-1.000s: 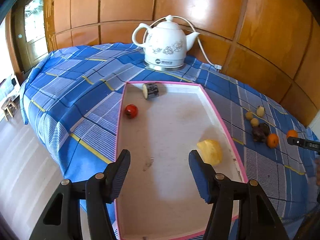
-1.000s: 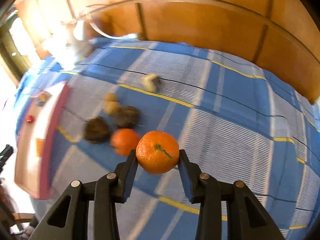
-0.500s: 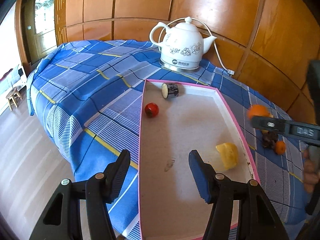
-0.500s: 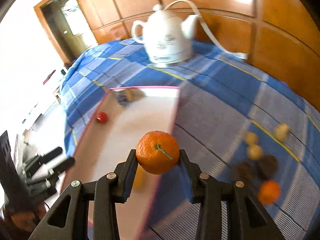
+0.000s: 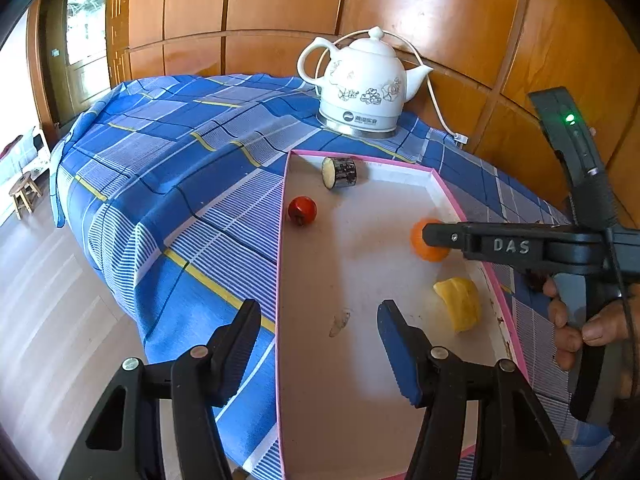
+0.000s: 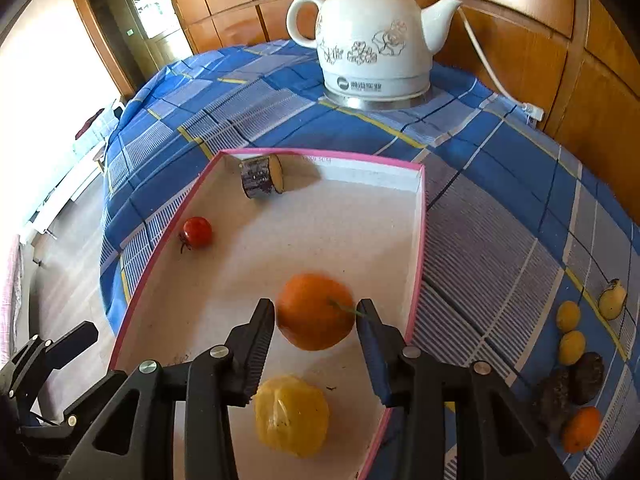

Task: Organize fruits
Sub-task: 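Carry the held orange over the tray and open the right gripper, then move the right tool back toward the remaining fruits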

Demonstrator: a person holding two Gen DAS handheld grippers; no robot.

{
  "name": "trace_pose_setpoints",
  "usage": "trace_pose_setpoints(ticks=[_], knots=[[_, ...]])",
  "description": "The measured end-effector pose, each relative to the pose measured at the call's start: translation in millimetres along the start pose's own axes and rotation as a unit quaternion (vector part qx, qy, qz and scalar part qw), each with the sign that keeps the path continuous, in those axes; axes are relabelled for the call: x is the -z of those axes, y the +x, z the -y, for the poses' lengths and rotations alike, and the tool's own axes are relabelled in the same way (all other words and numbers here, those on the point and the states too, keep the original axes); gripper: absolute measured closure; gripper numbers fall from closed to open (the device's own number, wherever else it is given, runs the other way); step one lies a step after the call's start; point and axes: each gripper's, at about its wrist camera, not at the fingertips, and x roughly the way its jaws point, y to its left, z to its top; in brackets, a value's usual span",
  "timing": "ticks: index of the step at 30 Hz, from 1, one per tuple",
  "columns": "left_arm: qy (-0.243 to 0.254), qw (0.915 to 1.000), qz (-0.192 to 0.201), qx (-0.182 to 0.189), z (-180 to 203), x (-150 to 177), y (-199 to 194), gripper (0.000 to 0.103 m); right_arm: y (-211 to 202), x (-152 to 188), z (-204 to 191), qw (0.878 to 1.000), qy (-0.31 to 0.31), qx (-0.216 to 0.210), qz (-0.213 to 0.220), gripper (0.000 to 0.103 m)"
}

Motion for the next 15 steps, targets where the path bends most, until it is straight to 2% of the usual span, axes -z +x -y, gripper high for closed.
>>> trace_pose_setpoints(ticks=[3,11,15], knots=[[0.001,1.0000,0.001,0.001,2.0,0.5,-1.2,0.042,-8.8,-0.4,2.9,1.000,0.008,-0.006,0.010,0.052],[0.007,1.0000,0.002,0.006,7.4,0.4,-3.0,0.042,-50.0,13.4,23.5,0.999,0.029,-0.007,0.043,0.052],[0.013,0.9998,0.004,0.011,11.2,0.3,-4.6,0.042,-73.9,28.3,45.5,0.998,0.036,0.012,0.052,0.052]])
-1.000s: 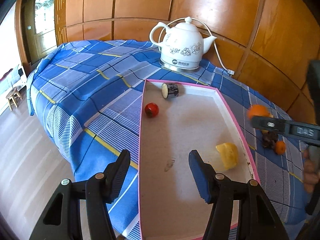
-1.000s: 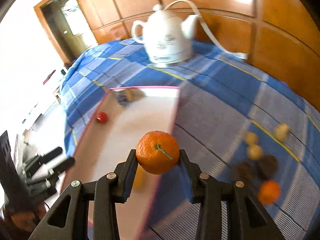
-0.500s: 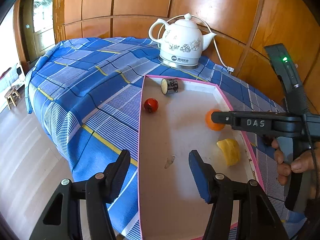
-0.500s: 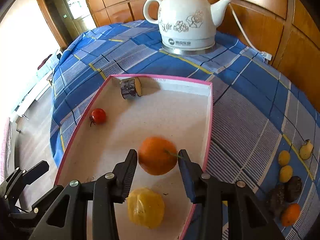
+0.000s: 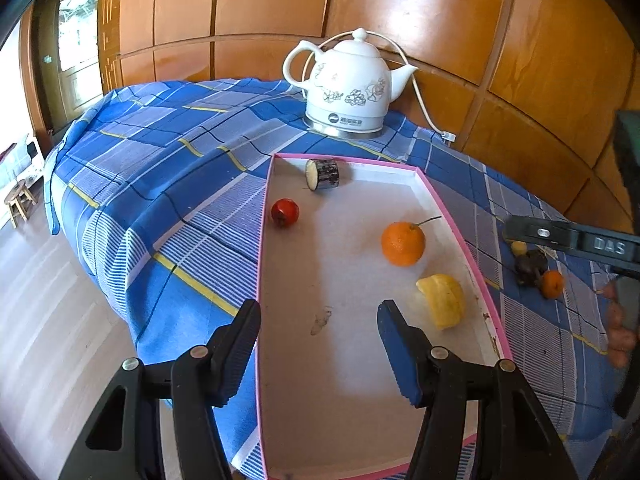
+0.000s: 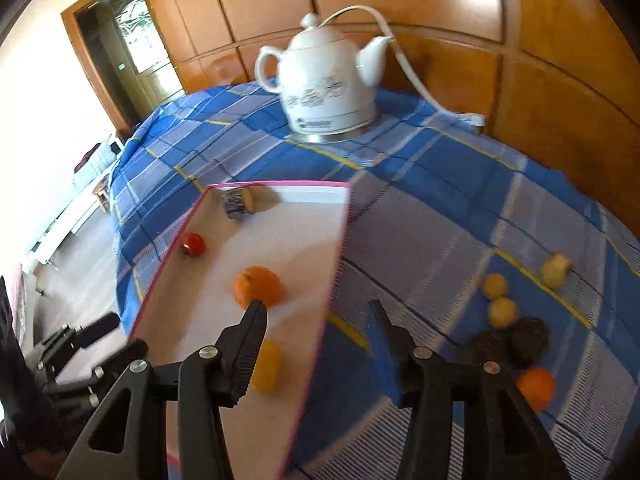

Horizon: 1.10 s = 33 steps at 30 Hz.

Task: Organize fruits
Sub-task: 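Move the right tool back toward the remaining fruits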

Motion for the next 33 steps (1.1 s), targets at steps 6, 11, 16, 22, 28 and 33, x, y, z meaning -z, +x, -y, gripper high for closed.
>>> trace_pose_setpoints(ticks=[6,11,16,22,28,33], knots=[[0.007,1.0000,0.001,0.006,6.9,-2.2,-0.1,0.042,-43.3,20.6,66.3,0.998,0.046,0.047,0.013,0.052],[0.025,0.9996,0.001,0.016,20.4,-3.4,-1.1,0.042,-75.6,41.3,129.9,0.990,0.104,0.097,0.016,0.052],[0.055,0.9980,-0.001,0.032,41.9,-4.2,-3.9,0.042,-92.9,62.0,177.7,0.979,0.143,0.145,0.009,0.052],[0.098,0.9938,-0.002,0.052,72.4,-6.8,-6.2,0.042,-91.0,93.1,224.7,0.963,0.215,0.162,0.008,0.052],[0.134,0.9871,-0.020,0.085,108.0,-13.0,0.8,0.042,-91.0,96.8,238.0,0.956,0.243,0.165,0.002,0.052],[0.152,0.9782,-0.046,0.133,141.6,-26.6,13.0,0.052,-90.5,94.3,231.5,0.960,0.239,0.148,0.004,0.052]])
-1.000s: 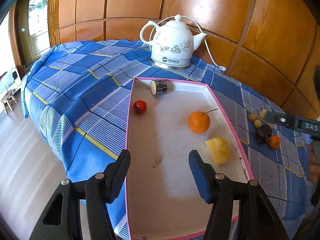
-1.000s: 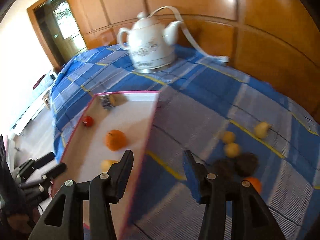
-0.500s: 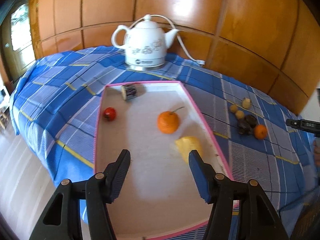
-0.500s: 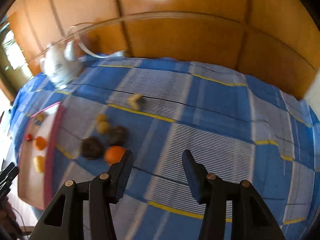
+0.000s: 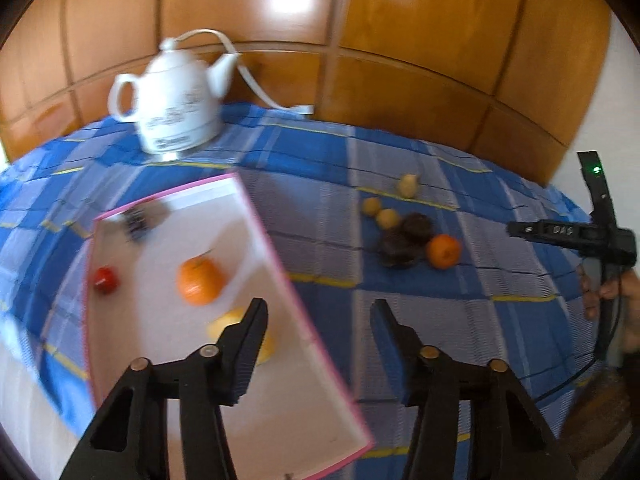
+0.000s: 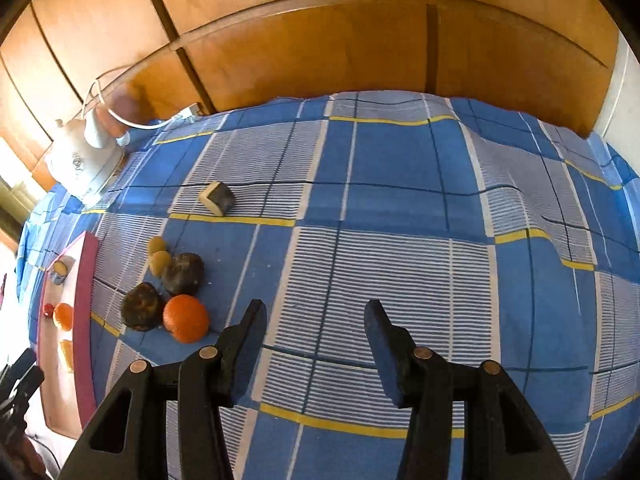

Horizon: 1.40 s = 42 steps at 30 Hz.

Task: Organize fruits
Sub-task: 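Move the right tool back toward the remaining fruits, then grasp the small yellow round fruit with the left gripper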

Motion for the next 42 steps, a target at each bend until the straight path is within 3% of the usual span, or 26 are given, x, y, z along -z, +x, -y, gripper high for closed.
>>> trace_pose_setpoints(ticks=[7,12,16,28,34,35,37,42], knots=[[-0.023,0.9963,-0.050,0.067,20.0,-43.1,44.2,0.060,-5.6,-2.4,-4.6,1.000,0.000,-0.024,0.007,0.052],[-0.033,0.9942,-0.066,0.079,32.0,-68.4,71.1,0.064,-8.7,-4.4,-3.0,0.999,0.007,-0.036,0.006,0.052],[-0.049,0.9900,-0.101,0.086,40.2,-81.4,104.5,0.070,-10.9,-6.0,-2.6,0.999,0.010,-0.044,0.007,0.052],[-0.091,0.9785,-0.163,0.088,50.5,-92.9,171.5,0.069,-13.6,-7.4,-12.2,0.998,-0.001,-0.067,0.004,0.052],[-0.106,0.9780,-0.161,0.080,49.9,-98.4,186.2,0.068,-13.2,-7.7,-14.5,0.998,-0.005,-0.070,0.002,0.052],[-0.107,0.9783,-0.159,0.079,48.7,-98.5,187.6,0.075,-12.8,-7.5,-14.7,0.998,-0.005,-0.069,0.001,0.052],[-0.111,0.9781,-0.158,0.078,45.5,-97.5,189.0,0.078,-12.4,-7.1,-15.1,0.998,-0.008,-0.068,0.000,0.052],[-0.097,0.9832,-0.130,0.084,36.8,-95.3,160.9,0.078,-11.4,-7.2,-11.5,0.998,-0.004,-0.056,0.002,0.052]])
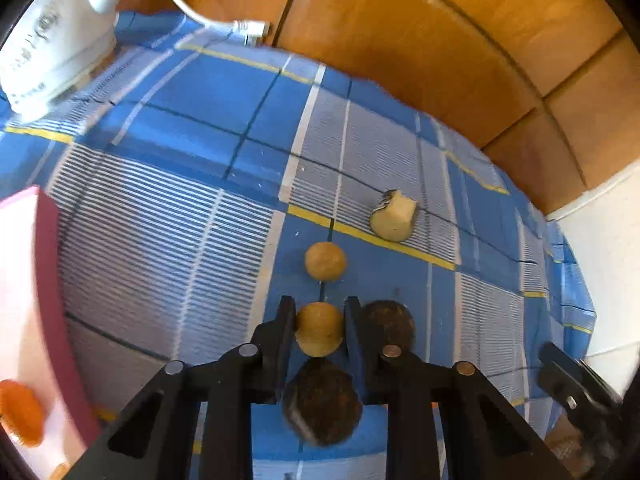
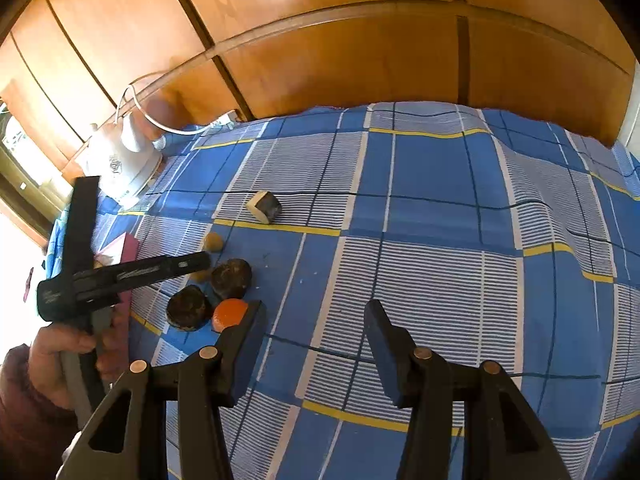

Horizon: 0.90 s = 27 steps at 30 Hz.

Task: Organize fruits
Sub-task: 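Grasp the small yellow round fruit with the left gripper, then lift the yellow fruit with the left tool while the right gripper grasps a dark round fruit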

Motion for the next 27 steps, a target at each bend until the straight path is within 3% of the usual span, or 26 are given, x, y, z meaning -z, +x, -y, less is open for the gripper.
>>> trace_pose_setpoints(ticks=[3,8,13,17,21,27], knots=[[0.025,0.9992,0.030,0.012,0.3,10.8,-31.4,0.078,0.3,0.1,2.8,1.000,0.003,0.007,0.001,0.052],[0.103,0.9933,0.053,-0.006,16.9,61.2,-66.0,0.078,4.0,1.8,3.8,1.000,0.000,0.019,-0.005,0.052],[0.190,0.9784,0.067,-0.045,36.6,122.6,-66.5,0.078,10.7,4.9,3.1,0.999,-0.005,0.029,-0.016,0.052],[0.231,0.9666,0.086,-0.071,44.5,154.4,-56.6,0.078,13.9,7.4,3.8,0.999,-0.005,0.038,-0.021,0.052],[0.242,0.9612,0.095,-0.092,43.7,170.3,-38.3,0.077,14.2,8.8,4.4,0.999,-0.005,0.042,-0.021,0.052],[0.226,0.9655,0.102,-0.081,37.7,173.4,-33.6,0.078,16.0,11.6,-4.8,0.999,-0.021,0.030,-0.022,0.052]])
